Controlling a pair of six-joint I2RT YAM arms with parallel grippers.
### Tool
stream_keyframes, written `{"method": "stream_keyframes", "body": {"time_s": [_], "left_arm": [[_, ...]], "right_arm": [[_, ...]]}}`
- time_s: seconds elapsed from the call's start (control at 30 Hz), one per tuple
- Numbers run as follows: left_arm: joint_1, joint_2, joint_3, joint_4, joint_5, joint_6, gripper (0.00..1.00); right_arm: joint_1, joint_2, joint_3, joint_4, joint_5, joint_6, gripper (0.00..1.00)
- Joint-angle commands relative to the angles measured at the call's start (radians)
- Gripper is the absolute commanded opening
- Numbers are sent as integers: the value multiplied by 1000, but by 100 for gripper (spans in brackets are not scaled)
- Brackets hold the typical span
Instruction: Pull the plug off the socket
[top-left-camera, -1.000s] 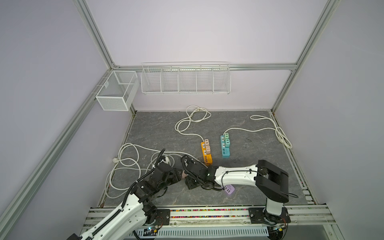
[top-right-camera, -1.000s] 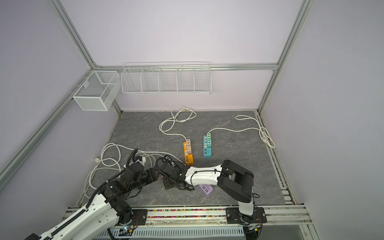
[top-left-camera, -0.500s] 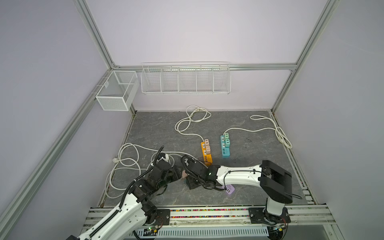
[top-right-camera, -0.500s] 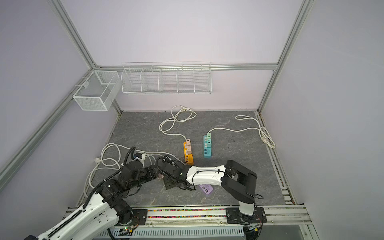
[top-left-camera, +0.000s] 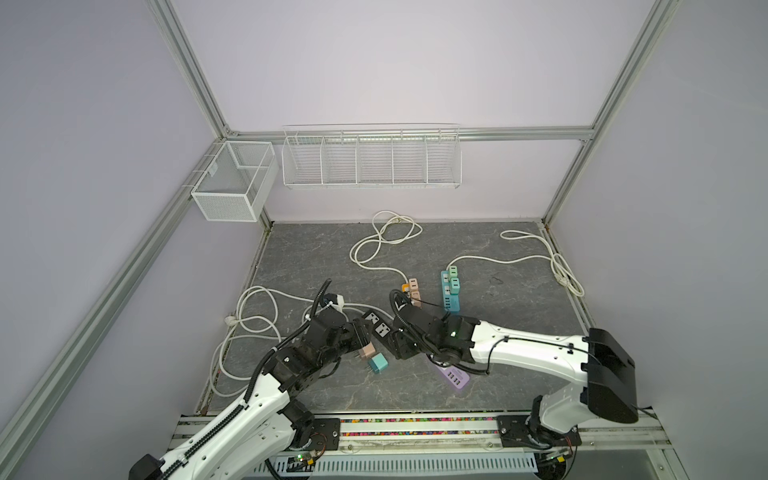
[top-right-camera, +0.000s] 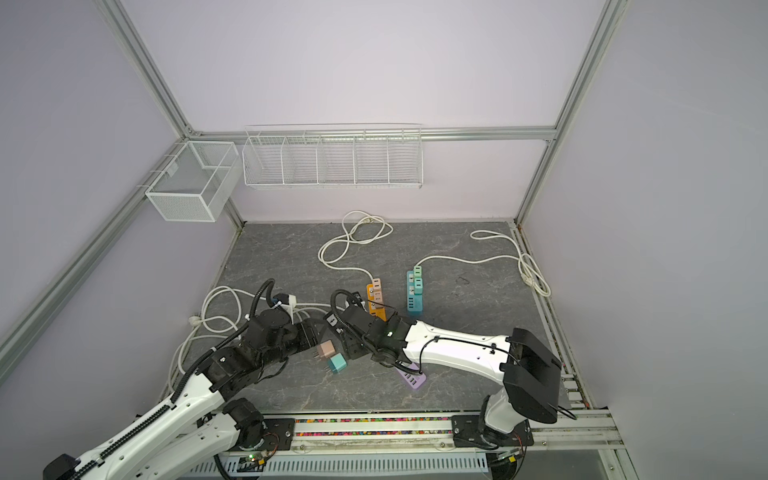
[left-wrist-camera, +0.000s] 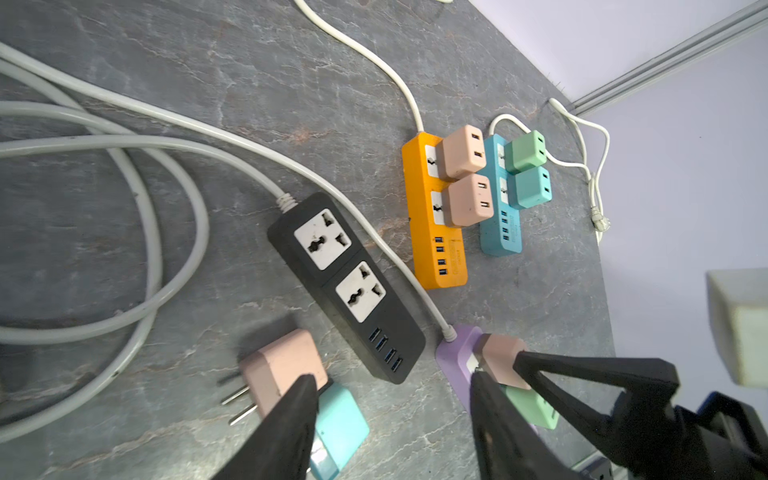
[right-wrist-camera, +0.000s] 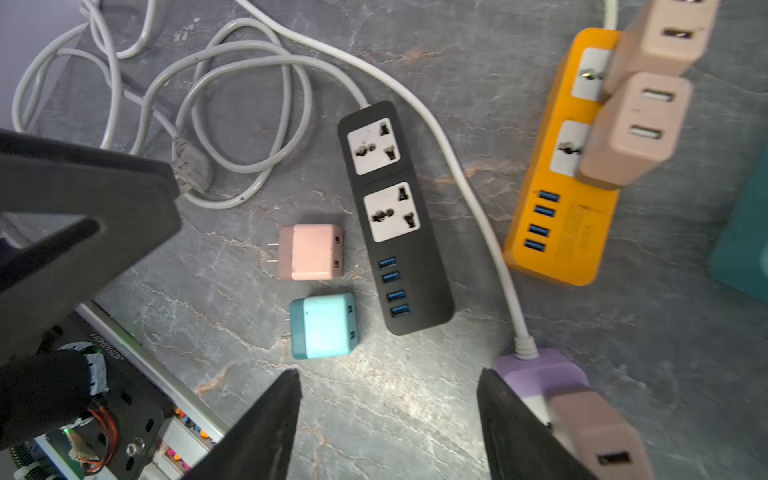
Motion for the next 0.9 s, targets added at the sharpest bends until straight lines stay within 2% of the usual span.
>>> {"method": "stream_keyframes", "body": {"time_s": [0.0, 0.43, 0.87], "left_arm": [[-3, 69, 41, 80, 31, 26, 60], [-2, 368, 127, 264, 118, 54, 59], [0, 605, 211, 383, 133, 35, 59]], "right_arm": [[-32, -57, -36, -74, 76, -38, 73], [-178, -70, -32, -97, 79, -85, 78], [-296, 88, 95, -75, 38, -126, 78]]}}
